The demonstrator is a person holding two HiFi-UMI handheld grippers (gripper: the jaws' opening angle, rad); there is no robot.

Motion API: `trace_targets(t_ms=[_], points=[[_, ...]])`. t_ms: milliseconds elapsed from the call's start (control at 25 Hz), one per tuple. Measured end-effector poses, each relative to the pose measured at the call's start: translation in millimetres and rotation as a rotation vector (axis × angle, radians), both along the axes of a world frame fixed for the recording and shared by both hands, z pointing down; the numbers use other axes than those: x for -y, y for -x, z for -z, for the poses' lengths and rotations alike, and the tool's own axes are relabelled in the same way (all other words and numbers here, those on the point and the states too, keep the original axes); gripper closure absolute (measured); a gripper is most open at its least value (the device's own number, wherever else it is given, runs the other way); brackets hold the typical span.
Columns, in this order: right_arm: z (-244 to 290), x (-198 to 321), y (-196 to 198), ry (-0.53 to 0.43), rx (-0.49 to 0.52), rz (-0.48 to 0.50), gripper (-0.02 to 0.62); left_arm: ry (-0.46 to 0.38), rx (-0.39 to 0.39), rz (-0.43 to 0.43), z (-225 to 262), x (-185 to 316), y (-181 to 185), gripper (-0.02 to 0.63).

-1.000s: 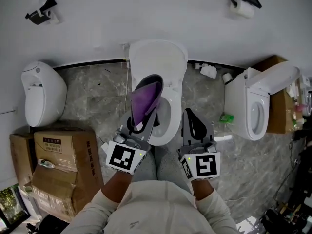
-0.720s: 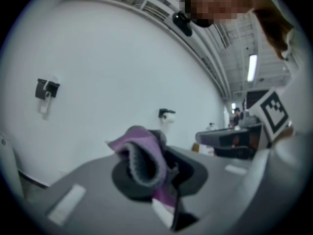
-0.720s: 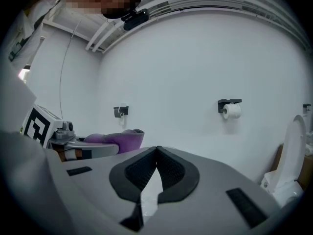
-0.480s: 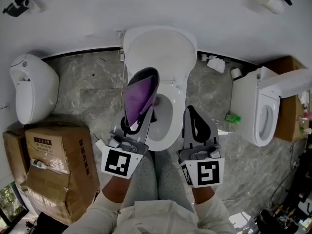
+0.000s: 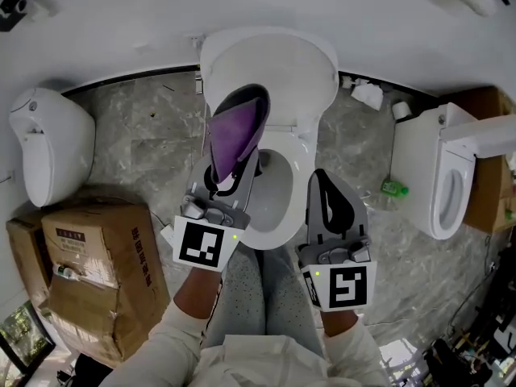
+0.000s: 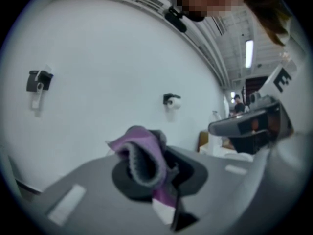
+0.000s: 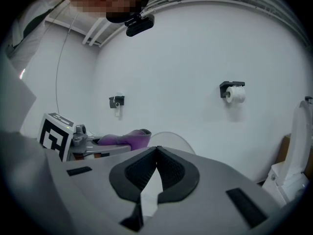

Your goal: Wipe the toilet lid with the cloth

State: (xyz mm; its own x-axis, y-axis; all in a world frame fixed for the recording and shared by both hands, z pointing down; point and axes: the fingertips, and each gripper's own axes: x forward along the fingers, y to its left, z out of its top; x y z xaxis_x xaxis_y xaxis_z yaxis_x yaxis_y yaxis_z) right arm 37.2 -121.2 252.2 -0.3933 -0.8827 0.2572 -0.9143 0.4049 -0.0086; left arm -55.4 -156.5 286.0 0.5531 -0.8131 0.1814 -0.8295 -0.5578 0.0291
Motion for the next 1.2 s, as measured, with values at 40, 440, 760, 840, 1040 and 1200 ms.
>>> trace_targets(t_ms=[40,440,760,840,1040,1200], points=[[-3.4,1.9,-1.5,0.006,0.0,-0.007,0.583,0.007,-0.002,0.0,-4.3,7.1,-0.9,0.558],[-27.2,16.3,-14.1,0.053,0.003,-0.05,0.583,-0.04,0.033,0.042,-38.6,76.4,-12.1,0.558],[-42.2,23.2,-12.3,0.087,0.009,-0.054,0.583,-0.024,0.081,0.155,-73.9,120.8,5.6,0.558],[-45.0,25.1,-12.1,0.094,0.011,-0.055,0.583,-0.019,0.094,0.165,-82.5,131.6,2.9,0.558],[-47.4,27.2,-17.6,0.104,0.011,-0.063,0.583,-0.012,0.118,0.16,-95.2,159.5,-13.1,0.558],[-49.6,28.1,-26.4,0.111,0.008,-0.076,0.583,0.004,0.102,0.181,-98.4,179.0,-25.1,0.558]])
